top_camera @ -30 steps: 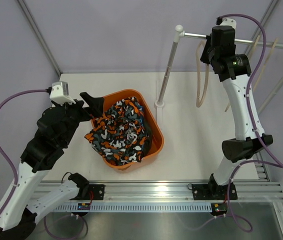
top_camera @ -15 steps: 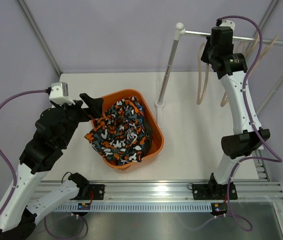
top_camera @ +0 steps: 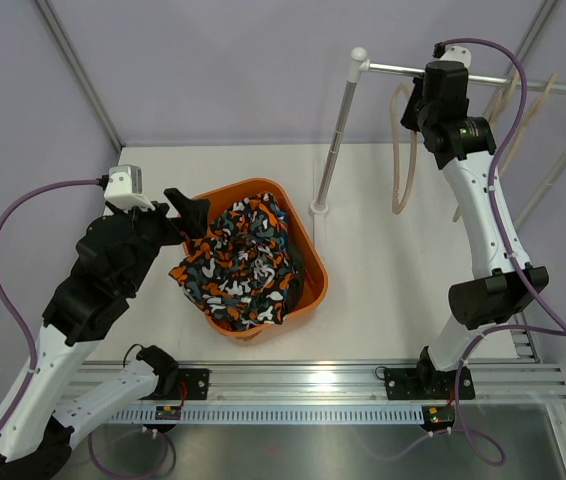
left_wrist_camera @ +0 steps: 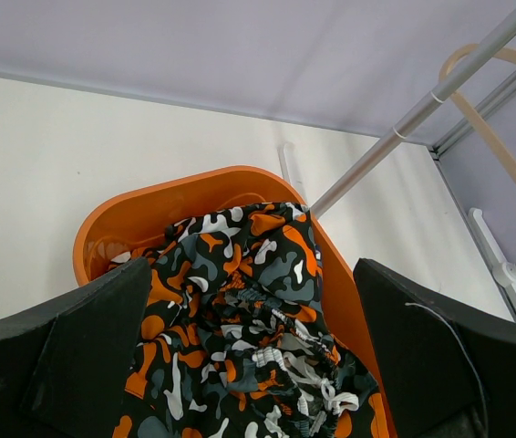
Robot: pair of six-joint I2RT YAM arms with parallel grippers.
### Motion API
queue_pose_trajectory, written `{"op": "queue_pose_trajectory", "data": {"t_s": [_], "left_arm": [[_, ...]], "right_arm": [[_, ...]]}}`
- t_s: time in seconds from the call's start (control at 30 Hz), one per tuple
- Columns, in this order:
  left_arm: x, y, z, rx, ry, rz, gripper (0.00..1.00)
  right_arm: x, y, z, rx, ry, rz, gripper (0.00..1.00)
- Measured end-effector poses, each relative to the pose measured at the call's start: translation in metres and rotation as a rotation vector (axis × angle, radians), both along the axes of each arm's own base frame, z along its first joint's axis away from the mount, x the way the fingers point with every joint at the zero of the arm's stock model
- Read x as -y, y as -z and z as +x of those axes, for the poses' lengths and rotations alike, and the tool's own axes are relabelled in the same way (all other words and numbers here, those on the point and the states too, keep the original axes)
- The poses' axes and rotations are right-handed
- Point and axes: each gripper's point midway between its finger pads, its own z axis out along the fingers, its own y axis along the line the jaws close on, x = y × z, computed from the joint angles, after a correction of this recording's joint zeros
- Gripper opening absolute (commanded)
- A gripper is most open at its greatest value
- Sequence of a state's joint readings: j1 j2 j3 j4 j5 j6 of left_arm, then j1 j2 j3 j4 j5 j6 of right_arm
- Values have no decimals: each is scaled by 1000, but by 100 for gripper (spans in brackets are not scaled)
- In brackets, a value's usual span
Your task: Remove the shorts from the hanger
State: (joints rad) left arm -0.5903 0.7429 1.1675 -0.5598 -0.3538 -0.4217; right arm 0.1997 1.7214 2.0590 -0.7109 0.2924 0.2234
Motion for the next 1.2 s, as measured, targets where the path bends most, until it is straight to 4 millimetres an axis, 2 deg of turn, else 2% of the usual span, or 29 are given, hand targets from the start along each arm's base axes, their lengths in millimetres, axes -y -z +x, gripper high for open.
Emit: {"op": "queue_pose_trajectory", "data": {"t_s": [0.03, 0.07, 0.23, 0.37, 0.5, 0.7, 0.77, 0.9, 0.93, 1.07, 1.2], "left_arm": [[0, 0, 0, 0, 0, 0, 99], [0, 0, 0, 0, 0, 0, 99], [0, 0, 0, 0, 0, 4, 99], [0, 1, 0, -1, 1, 6, 99], [0, 3, 0, -6, 2, 13, 99], [-1, 7, -1, -14, 6, 33, 99], [0, 8, -2, -17, 16, 47, 99], [6, 12, -5, -20, 69, 79, 99], [8, 13, -6, -22, 87, 92, 99], [13, 21, -10, -27, 140, 142, 99], [11, 40, -15, -51, 169, 209, 99]], "right_arm": [[0, 0, 0, 1, 0, 2, 28], [0, -1, -1, 1, 1, 7, 32], [0, 12, -10, -53, -4, 4, 42], [2, 11, -18, -64, -4, 3, 48], [4, -1, -30, -49, -4, 9, 51], [9, -35, -58, 25, -1, 28, 56], [13, -43, -74, 47, 3, 38, 58], [19, -50, -110, 77, 7, 59, 78], [21, -50, -121, 84, 5, 65, 99], [23, -47, -164, 114, -24, 91, 100], [25, -42, -206, 156, -56, 120, 99]]}}
